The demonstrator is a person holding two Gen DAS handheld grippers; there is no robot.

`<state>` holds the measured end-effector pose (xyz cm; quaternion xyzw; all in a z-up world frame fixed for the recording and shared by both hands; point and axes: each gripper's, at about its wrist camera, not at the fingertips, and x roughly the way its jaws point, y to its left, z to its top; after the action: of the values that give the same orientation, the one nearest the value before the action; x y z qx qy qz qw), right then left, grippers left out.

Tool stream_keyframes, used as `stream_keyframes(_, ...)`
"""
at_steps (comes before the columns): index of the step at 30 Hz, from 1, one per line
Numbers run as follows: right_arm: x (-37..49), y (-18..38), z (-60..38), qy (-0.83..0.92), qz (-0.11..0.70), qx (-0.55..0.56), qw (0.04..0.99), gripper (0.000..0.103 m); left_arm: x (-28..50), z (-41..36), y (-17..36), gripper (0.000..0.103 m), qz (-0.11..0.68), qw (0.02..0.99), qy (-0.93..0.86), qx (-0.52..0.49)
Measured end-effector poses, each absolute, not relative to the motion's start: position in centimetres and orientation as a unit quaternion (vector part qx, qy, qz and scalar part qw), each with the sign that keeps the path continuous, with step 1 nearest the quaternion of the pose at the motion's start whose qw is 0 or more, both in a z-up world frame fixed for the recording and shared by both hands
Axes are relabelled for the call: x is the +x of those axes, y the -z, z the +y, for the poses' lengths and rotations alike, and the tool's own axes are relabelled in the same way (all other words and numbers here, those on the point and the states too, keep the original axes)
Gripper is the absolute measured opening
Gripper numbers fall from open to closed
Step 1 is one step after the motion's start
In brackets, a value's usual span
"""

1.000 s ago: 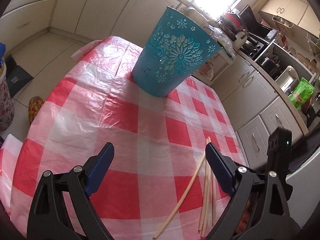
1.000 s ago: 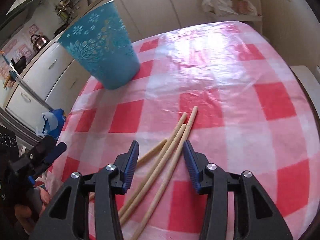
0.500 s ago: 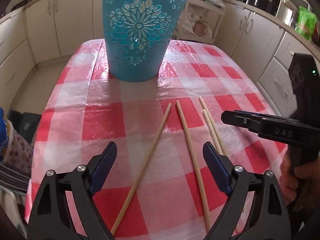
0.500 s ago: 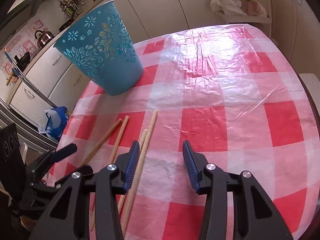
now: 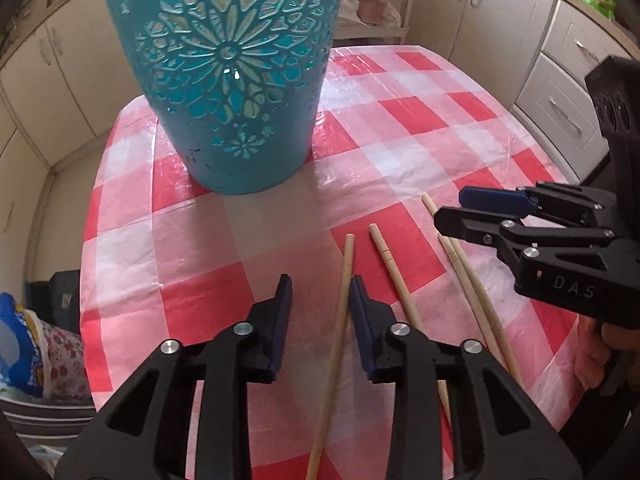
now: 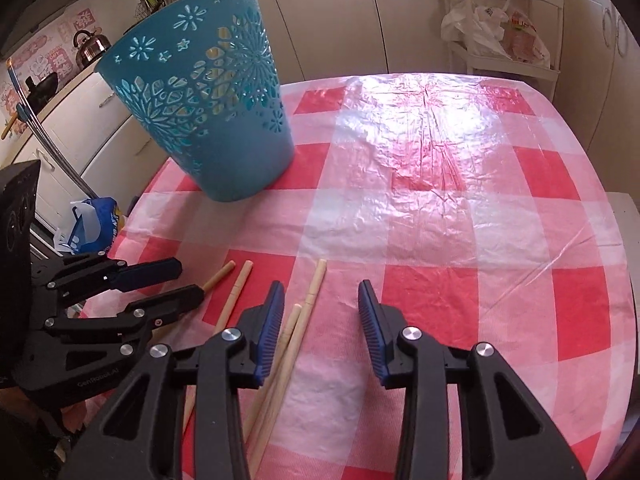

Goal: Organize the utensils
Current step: 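Close the left gripper on a chopstick while the right gripper grasps another, then lift the left gripper's chopstick into the bin and open while right holds its chopstick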

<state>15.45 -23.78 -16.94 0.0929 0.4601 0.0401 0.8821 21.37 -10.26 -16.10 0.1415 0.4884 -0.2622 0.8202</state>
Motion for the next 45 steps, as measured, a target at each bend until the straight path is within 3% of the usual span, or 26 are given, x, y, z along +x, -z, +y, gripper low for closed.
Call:
stream_keyframes(2, 15.9, 17.0, -23.4, -0.039, 0.462, 0.07, 0.883, 0.031, 21.4, -10.6, 16.1, 0.006, 0.489, 0.817, 0.265, 0.154)
stream_keyframes(3, 16.1, 17.0, -23.1, -0.044, 0.465, 0.055, 0.883, 0.02, 21.4, -10.7, 16.2, 0.005, 0.491, 0.815, 0.268, 0.152)
stream_keyframes(5, 16.1, 17.0, -22.6, -0.055, 0.467, 0.021, 0.882, 0.011, 21.4, -10.4, 16.0, 0.005, 0.492, 0.816, 0.271, 0.14)
stream_keyframes(8, 15.8, 16.9, -22.6, -0.058, 0.465, -0.011, 0.883, 0.008, 21.5, -8.9, 15.9, 0.005, 0.496, 0.821, 0.27, 0.082)
stream_keyframes(13, 15.8, 16.8, -24.5, -0.07, 0.485, 0.031, 0.871, 0.008, 22.1, -7.1, 16.6, 0.005, 0.513, 0.819, 0.257, 0.024)
stream_keyframes(16, 15.2, 16.8, -24.2, -0.067, 0.488, 0.015, 0.87, 0.014, 22.2, -7.1, 16.5, 0.006, 0.519, 0.816, 0.255, 0.03)
stream_keyframes(21, 14.4, 17.0, -22.9, -0.059, 0.478, -0.032, 0.876, 0.013, 22.3, -8.5, 16.5, 0.01, 0.516, 0.815, 0.254, 0.063)
stream_keyframes(27, 12.8, 16.8, -25.1, -0.082, 0.437, 0.087, 0.892, 0.006, 21.4, -8.6, 16.1, 0.005, 0.49, 0.832, 0.249, 0.077)
stream_keyframes(30, 11.4, 16.8, -26.6, -0.097, 0.4, 0.155, 0.898, 0.006, 20.5, -7.1, 14.3, 0.004, 0.439, 0.857, 0.267, 0.026)
stream_keyframes(34, 11.4, 17.0, -28.8, -0.079, 0.387, 0.213, 0.893, 0.006, 18.3, -4.7, 9.4, 0.004, 0.315, 0.896, 0.308, -0.046)
stream_keyframes(45, 12.4, 17.6, -28.1, -0.082, 0.413, 0.205, 0.884, 0.006, 20.1, -0.4, -2.3, 0.004, 0.099, 0.941, 0.275, -0.169)
